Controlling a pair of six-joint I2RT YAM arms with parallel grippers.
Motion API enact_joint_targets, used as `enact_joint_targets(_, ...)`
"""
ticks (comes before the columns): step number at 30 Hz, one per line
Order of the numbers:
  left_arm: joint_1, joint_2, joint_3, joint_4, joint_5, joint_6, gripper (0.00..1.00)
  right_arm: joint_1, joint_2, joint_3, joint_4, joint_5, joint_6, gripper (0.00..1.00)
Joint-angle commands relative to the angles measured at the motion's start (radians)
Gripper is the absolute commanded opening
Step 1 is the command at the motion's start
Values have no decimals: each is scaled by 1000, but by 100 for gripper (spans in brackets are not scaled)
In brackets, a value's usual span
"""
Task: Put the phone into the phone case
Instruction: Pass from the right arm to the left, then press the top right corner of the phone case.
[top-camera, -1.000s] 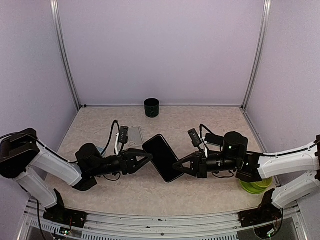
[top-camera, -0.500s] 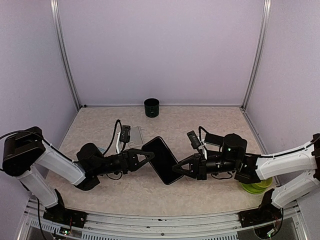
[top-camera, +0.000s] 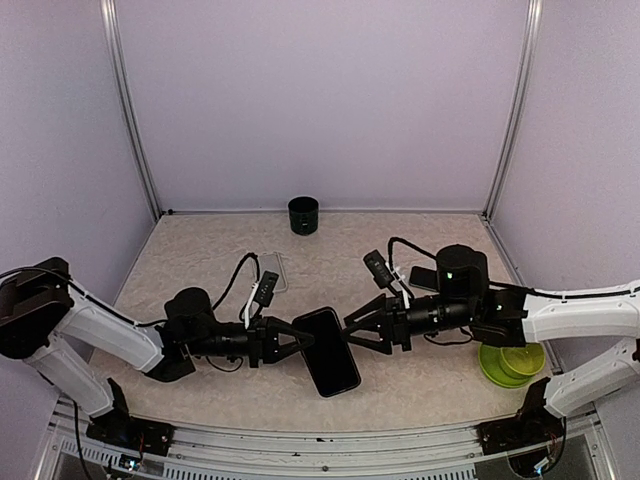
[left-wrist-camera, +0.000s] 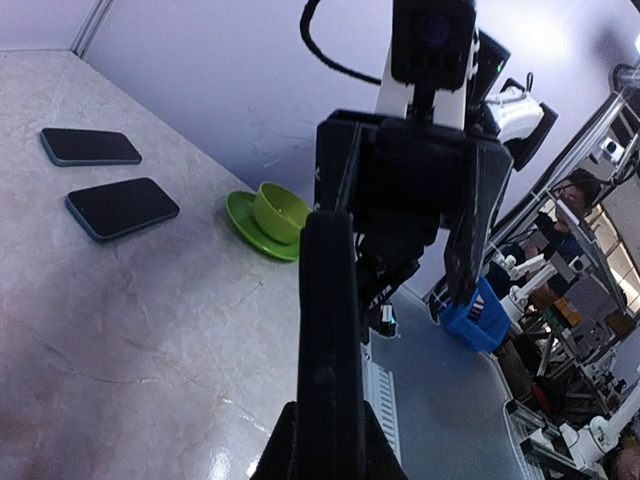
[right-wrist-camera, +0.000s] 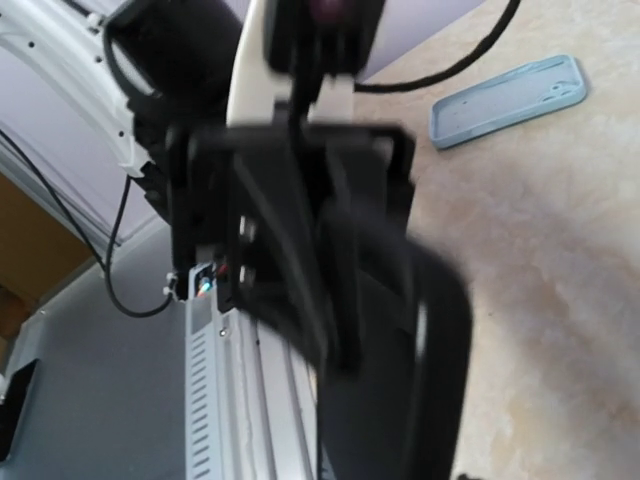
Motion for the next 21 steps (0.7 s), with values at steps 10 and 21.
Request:
enact_joint_targets(10,-65,-110,7,-217,2,176,0,5,123,97,-117,4,-46,47)
enact_joint_targets(21,-66,-98,-6,-225,-32,177,0,5,118,77,-107,-27,-54,0)
